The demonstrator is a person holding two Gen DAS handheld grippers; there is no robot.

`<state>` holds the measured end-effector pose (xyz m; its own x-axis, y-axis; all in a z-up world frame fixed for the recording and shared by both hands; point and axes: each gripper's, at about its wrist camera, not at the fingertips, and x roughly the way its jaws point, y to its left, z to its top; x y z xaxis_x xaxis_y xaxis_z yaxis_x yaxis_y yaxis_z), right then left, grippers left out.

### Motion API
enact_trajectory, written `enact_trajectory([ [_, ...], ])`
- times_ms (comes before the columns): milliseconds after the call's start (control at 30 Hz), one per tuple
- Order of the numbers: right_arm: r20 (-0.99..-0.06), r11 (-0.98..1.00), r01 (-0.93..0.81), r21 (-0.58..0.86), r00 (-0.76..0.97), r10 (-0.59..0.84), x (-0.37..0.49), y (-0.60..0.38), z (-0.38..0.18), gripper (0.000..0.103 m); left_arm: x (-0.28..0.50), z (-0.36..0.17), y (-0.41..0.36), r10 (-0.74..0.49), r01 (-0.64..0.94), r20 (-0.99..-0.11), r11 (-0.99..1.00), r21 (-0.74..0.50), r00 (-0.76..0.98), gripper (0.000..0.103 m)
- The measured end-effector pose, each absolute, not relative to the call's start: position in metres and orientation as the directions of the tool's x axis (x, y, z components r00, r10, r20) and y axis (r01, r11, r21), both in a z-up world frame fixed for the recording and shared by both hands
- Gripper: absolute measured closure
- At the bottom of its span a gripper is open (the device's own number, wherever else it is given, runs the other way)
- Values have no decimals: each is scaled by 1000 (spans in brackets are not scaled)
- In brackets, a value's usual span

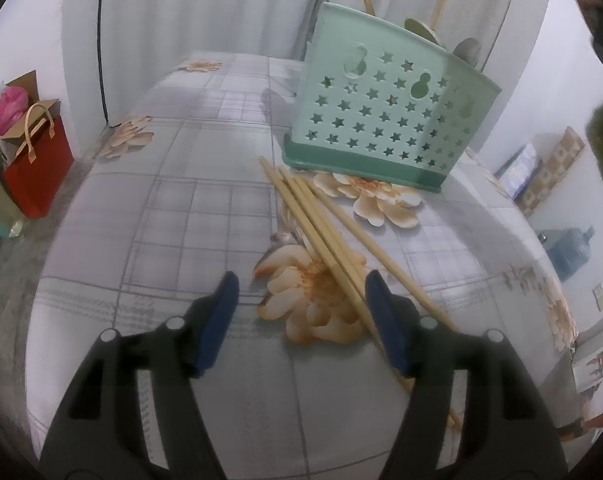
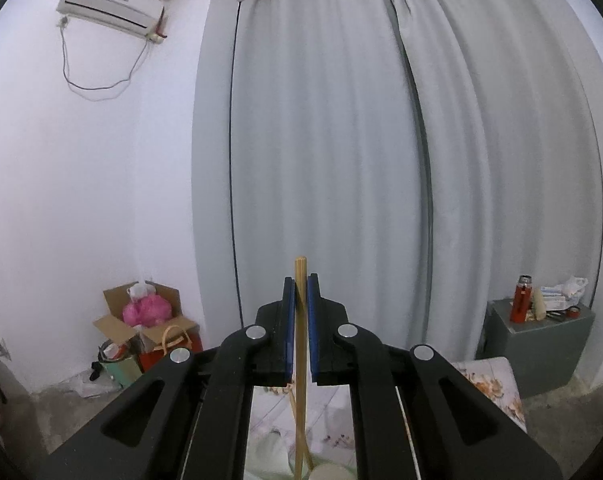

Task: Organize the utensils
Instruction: 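Lift the chopstick with the right gripper into the basket and release, then lower the right gripper to the chopsticks while the left closes on a chopstick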

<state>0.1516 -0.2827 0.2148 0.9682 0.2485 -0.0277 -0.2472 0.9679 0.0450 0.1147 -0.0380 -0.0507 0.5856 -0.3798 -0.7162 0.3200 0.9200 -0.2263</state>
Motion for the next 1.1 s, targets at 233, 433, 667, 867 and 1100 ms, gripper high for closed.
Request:
enact_trajectory([
  [233, -53, 973, -231, 19, 971, 232, 180, -276, 195, 97, 118, -52, -34, -371, 308, -717, 924, -225, 590, 41],
  [433, -127, 974, -225, -2, 967, 223, 197, -277, 157, 97, 119, -52, -34, -369, 304, -719, 925, -226, 589, 41],
  [667, -348, 971, -238, 0, 910, 223, 207, -290, 106, 95, 118, -53, -33, -369, 305, -721, 925, -225, 586, 40],
  [867, -317, 973, -217, 72, 920, 229, 171, -314, 112, 86, 115, -52, -35, -364, 307, -722, 927, -216, 588, 39],
  [1100, -334, 956, -240, 167, 898, 284, 118, -333, 99, 73, 111, -52, -34, -361, 306, -725, 928, -214, 587, 38],
])
